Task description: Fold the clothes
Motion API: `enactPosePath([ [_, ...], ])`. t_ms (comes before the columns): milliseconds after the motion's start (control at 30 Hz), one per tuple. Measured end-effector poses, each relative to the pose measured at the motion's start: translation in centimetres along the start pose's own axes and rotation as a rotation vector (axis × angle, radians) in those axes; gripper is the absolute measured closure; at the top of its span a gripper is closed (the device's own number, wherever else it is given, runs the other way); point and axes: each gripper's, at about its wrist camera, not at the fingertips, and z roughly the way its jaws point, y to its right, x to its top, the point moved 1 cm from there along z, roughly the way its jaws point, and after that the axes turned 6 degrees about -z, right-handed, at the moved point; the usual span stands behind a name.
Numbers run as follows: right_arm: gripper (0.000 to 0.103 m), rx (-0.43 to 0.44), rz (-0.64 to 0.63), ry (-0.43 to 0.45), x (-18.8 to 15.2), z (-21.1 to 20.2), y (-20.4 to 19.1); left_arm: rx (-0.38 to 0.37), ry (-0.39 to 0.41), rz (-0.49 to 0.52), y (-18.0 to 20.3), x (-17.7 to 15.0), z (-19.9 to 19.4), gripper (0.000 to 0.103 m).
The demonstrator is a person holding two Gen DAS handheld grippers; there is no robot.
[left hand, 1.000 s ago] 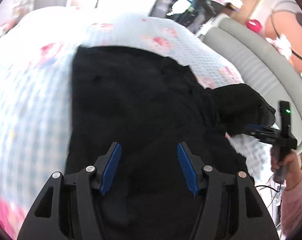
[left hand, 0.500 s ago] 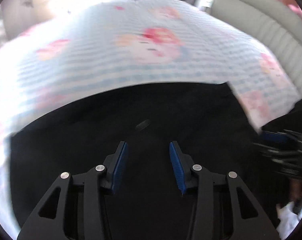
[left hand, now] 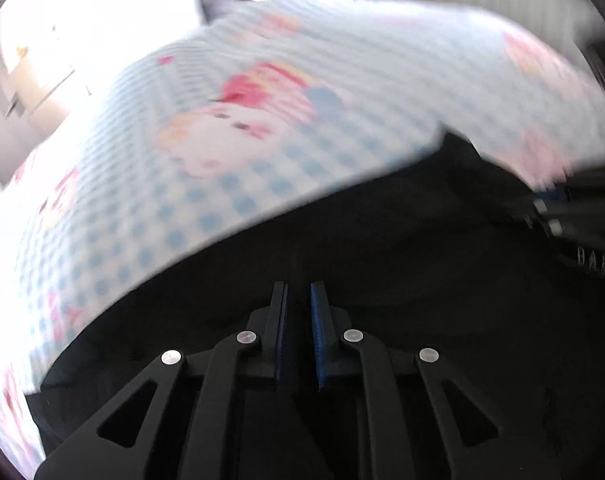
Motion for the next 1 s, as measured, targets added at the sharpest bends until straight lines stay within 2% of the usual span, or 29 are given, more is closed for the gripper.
enactPosePath([
  [67, 0.096, -0.079, -0.007, 0.027, 0.0, -0.5, 0.4, 0.054, -0.012, -0.121, -3.2, 0.7, 0.5, 0.09],
  [133, 0.094, -0.133, -0.012, 0.023, -0.3, -0.1, 1.1, 0.09, -0.101, -0.175, -5.9, 0.6, 2.0, 0.09],
  [167, 0.094, -0.108, 0.008, 0.036, -0.2, -0.3, 1.3, 0.058, -0.132, -0.179, -6.6, 0.3, 2.3, 0.09],
  [200, 0.094, -0.083, 0.027, 0.05, -0.1, -0.5, 1.6, -0.006, -0.139, -0.171, -7.0, 0.2, 2.1, 0.089],
  [233, 0.088, -0.058, 0.047, 0.063, 0.0, -0.7, 1.8, -0.069, -0.144, -0.16, -7.4, 0.0, 1.9, 0.087],
  [267, 0.083, -0.033, 0.066, 0.077, 0.1, -0.9, 2.1, -0.12, -0.141, -0.126, -6.9, -0.1, 1.4, 0.069],
  [300, 0.066, -0.008, 0.085, 0.09, 0.2, -1.1, 2.4, -0.138, -0.137, -0.096, -6.3, -0.1, 1.2, 0.052],
  [333, 0.056, 0.018, 0.105, 0.104, 0.3, -1.4, 2.6, -0.136, -0.137, -0.053, -6.0, -0.1, 1.2, 0.026],
  [367, 0.052, 0.043, 0.124, 0.117, 0.4, -1.6, 2.9, -0.131, -0.138, -0.012, -5.6, -0.1, 1.4, 0.024],
  [400, 0.052, 0.028, 0.109, 0.081, 0.7, -0.8, 2.8, -0.112, -0.151, 0.022, -5.1, 0.0, 1.9, 0.024],
  [433, 0.052, 0.013, 0.095, 0.046, 0.9, 0.0, 2.7, -0.098, -0.181, 0.047, -4.5, -0.1, 2.5, 0.025],
  [500, 0.052, 0.024, 0.081, -0.006, 0.8, 1.2, 2.2, -0.07, -0.235, 0.101, -3.4, -0.2, 3.6, 0.036],
  [533, 0.052, 0.023, 0.075, -0.017, 0.6, 1.6, 2.2, -0.047, -0.222, 0.148, -2.5, -0.4, 3.5, 0.057],
  [600, 0.052, 0.016, 0.064, -0.01, 0.2, 1.6, 2.1, 0.005, -0.187, 0.218, -1.1, -0.5, 3.0, 0.075],
  [633, 0.052, 0.013, 0.063, -0.001, 0.0, 1.5, 2.1, 0.031, -0.167, 0.235, -0.7, -0.5, 2.7, 0.087],
  [700, 0.053, 0.014, 0.079, 0.016, -0.2, 1.0, 2.4, 0.062, -0.142, 0.189, -1.2, 0.0, 2.1, 0.091],
  [800, 0.071, 0.008, 0.103, 0.053, -0.3, 0.0, 2.9, 0.09, -0.087, 0.14, -2.5, 0.5, 0.4, 0.093],
  [867, 0.078, -0.006, 0.102, 0.087, -0.6, -1.3, 3.2, 0.107, -0.064, 0.128, -3.4, 0.8, -0.4, 0.094],
  [900, 0.084, -0.016, 0.089, 0.096, -0.5, -1.5, 3.1, 0.114, -0.066, 0.125, -3.7, 0.9, -0.4, 0.094],
  [1000, 0.084, -0.072, 0.053, 0.114, -0.3, -1.9, 2.7, 0.116, -0.12, 0.127, -4.7, 0.7, 0.4, 0.093],
])
